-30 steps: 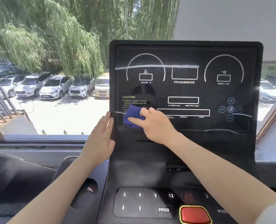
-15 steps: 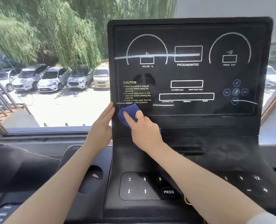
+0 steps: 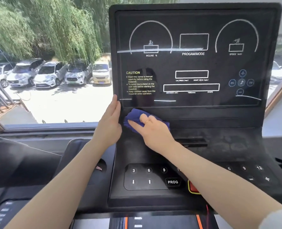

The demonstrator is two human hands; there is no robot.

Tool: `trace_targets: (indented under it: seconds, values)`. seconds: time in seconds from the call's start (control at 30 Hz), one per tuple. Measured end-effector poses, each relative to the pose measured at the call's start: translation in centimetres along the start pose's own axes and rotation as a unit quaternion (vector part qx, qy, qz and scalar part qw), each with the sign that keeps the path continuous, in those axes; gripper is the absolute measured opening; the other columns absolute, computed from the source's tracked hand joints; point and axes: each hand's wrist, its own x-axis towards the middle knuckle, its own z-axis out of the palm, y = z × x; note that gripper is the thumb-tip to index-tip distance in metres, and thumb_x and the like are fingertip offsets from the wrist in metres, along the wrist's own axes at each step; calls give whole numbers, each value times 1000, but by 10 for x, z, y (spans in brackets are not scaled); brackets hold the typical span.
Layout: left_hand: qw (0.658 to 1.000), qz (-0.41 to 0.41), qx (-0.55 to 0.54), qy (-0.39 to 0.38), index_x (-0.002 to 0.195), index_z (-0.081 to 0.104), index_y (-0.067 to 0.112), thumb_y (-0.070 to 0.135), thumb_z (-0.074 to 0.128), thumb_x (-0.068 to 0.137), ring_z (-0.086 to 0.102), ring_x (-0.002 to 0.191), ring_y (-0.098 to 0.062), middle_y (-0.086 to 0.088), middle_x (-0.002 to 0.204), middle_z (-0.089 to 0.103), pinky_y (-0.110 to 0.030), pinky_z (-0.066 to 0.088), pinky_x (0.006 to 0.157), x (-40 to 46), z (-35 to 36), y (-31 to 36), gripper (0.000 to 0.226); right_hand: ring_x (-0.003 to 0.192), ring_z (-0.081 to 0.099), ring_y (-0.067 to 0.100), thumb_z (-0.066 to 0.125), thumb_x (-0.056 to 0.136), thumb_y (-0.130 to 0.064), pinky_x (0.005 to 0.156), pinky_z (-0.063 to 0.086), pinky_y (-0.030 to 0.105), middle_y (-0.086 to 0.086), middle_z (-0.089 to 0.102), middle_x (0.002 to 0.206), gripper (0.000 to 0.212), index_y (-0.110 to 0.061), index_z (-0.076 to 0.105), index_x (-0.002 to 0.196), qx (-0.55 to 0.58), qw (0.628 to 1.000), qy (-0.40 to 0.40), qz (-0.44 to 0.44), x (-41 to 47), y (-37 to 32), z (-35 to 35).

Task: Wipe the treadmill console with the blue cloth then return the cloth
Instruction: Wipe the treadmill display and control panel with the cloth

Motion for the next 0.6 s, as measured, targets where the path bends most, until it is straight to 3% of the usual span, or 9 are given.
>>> trace_targets:
  seconds: [0.13, 0.27, 0.33, 0.47, 0.6]
  values:
    - [999, 2, 37, -9, 139, 23, -10, -18, 36, 77, 7, 143, -23, -16, 154, 5, -17, 4, 110, -16, 9, 5, 64, 43, 47, 19, 82, 43, -15, 40, 16, 18, 5, 58, 78, 70, -25, 68, 111, 21, 993, -80, -82, -35, -7, 3]
    - [999, -21, 43, -27, 142, 18, -5, -13, 39, 80, 4, 143, -22, -11, 155, -2, -13, 2, 107, -34, 18, 8, 66, 43, 53, 19, 84, 48, -35, 40, 28, 19, 3, 59, 73, 59, -28, 69, 104, 18, 987, -88, -133, -36, 10, 0]
    - [998, -30, 30, -43, 145, 11, 0, -10, 39, 81, 2, 143, -19, -8, 155, -4, -7, -3, 103, -39, 20, 13, 70, 51, 54, 21, 83, 50, -34, 47, 36, 24, 4, 59, 74, 54, -31, 70, 102, -27, 992, -59, -105, -29, 29, -4]
    - [996, -53, 25, -71, 146, 5, 4, -7, 39, 83, 1, 143, -15, -4, 155, -9, -2, -3, 99, -55, 23, 18, 73, 60, 46, 23, 73, 58, -14, 54, 31, 29, 4, 52, 81, 48, -32, 70, 102, -23, 999, 19, 14, -39, 24, 8]
    - [993, -67, 34, -91, 147, 2, 7, -3, 41, 85, 2, 143, -17, -2, 155, -13, -11, 10, 102, -59, 21, 21, 73, 56, 50, 21, 80, 50, -20, 49, 34, 24, 2, 60, 78, 51, -35, 71, 98, 29, 997, -46, -47, -55, -4, 12]
